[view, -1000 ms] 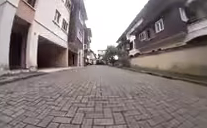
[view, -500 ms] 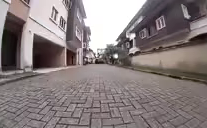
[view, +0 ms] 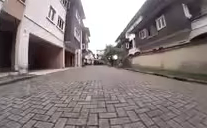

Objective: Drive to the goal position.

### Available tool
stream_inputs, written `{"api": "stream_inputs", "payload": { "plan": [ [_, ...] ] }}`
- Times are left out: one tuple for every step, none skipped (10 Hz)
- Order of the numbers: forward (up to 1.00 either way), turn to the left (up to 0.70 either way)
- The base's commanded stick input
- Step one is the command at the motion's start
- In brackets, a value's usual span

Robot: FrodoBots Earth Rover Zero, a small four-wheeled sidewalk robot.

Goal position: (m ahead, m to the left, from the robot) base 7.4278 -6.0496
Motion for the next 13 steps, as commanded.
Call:
{"api": "stream_inputs", "payload": {
  "plan": [
    [0.70, 0.00],
    [0.70, 0.00],
    [0.70, 0.00],
    [0.70, 0.00],
    [0.70, 0.00],
    [0.70, 0.00],
    [0.70, 0.00],
    [0.70, 0.00],
    [0.70, 0.00],
    [0.70, 0.00],
    [0.70, 0.00],
    [0.70, 0.00],
    [0.70, 0.00]
  ]
}}
